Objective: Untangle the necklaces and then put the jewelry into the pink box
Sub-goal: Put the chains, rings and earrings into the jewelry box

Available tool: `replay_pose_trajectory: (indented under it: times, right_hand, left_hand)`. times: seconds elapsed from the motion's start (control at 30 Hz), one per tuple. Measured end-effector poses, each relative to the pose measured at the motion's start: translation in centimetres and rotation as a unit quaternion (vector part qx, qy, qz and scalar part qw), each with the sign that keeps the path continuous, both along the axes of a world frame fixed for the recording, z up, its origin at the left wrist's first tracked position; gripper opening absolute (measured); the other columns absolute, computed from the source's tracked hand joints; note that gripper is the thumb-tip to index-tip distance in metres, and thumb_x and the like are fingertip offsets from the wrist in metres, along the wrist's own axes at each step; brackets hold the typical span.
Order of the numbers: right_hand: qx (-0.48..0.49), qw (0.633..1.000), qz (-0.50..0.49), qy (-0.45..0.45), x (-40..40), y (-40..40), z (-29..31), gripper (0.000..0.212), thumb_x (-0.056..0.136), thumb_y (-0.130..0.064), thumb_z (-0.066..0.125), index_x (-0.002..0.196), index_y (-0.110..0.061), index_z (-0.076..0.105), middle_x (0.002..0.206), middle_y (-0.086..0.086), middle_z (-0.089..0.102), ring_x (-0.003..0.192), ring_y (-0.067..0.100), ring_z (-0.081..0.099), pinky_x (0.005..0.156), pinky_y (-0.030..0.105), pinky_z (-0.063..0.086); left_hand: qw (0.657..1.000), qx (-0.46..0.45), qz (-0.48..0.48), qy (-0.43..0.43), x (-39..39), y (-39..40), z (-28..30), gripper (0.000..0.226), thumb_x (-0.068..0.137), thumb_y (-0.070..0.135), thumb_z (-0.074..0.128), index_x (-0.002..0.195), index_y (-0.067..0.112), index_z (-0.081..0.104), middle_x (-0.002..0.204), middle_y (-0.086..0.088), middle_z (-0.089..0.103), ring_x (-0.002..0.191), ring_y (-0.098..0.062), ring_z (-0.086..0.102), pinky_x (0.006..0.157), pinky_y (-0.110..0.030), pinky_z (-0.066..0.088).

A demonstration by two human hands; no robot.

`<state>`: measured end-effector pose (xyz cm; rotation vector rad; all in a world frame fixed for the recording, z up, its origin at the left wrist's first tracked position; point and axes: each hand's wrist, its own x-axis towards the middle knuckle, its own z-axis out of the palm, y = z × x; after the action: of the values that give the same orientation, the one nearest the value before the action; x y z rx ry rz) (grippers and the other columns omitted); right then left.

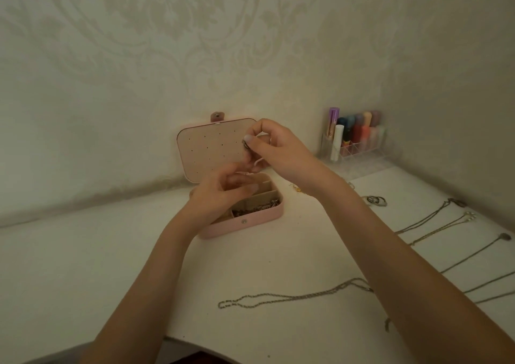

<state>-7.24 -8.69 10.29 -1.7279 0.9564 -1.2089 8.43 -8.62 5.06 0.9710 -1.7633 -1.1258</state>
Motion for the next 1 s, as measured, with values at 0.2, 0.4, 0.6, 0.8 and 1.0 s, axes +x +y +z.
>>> replay_pose_trajectory:
  times: [0.2,0.4,0.6,0.8,1.0]
  right_hand:
    - [-0.034,0.989,-0.093,0.112,-3.0,-1.4,-1.0,0.007,0.095,-0.013,0.054,0.089,-0.011,0.054,0.071,0.0,0.068,0.066,0.008,0.063,0.072,0.021,0.049]
    - [0.035,0.958,-0.098,0.269,-5.7,-2.1,-2.4,0.006,0.09,-0.017,0.063,0.086,-0.013,0.063,0.078,0.001,0.073,0.064,0.008,0.061,0.066,0.025,0.051]
    - [0.046,0.941,-0.035,0.334,-4.8,-1.7,-3.0,0.003,0.082,-0.018,0.073,0.082,-0.015,0.071,0.073,-0.006,0.064,0.052,-0.007,0.051,0.05,0.005,0.036]
    - [0.026,0.928,-0.024,0.372,-4.4,-2.0,-3.5,0.007,0.086,-0.016,0.068,0.085,-0.019,0.074,0.075,-0.011,0.064,0.064,-0.001,0.051,0.054,0.003,0.036]
    - [0.027,0.931,-0.044,0.361,-5.1,-0.7,-2.6,0.013,0.09,-0.019,0.063,0.098,-0.014,0.073,0.085,-0.002,0.065,0.066,-0.001,0.051,0.053,0.002,0.038]
  left_hand:
    - [0.995,-0.029,0.084,0.034,0.7,0.0,0.0,0.008,0.083,0.008,0.068,0.085,0.016,0.069,0.069,0.005,0.071,0.073,-0.007,0.065,0.077,-0.019,0.05]
    - [0.989,-0.046,0.136,-0.019,1.9,0.3,-0.3,0.007,0.08,0.008,0.073,0.078,0.015,0.073,0.066,0.006,0.07,0.065,-0.003,0.061,0.066,-0.011,0.046]
    - [0.99,-0.038,0.102,-0.087,1.9,0.8,-0.5,0.005,0.079,0.008,0.074,0.077,0.012,0.074,0.065,0.009,0.07,0.063,-0.001,0.06,0.063,-0.011,0.045]
    - [0.986,-0.039,0.1,-0.127,1.8,0.7,-0.8,0.005,0.077,0.009,0.076,0.077,0.014,0.076,0.068,0.0,0.071,0.059,-0.005,0.061,0.059,-0.013,0.045]
    - [0.987,-0.041,0.106,-0.11,1.8,1.1,-0.7,0.012,0.076,0.009,0.077,0.073,0.02,0.076,0.078,-0.005,0.073,0.068,-0.012,0.063,0.067,-0.023,0.048]
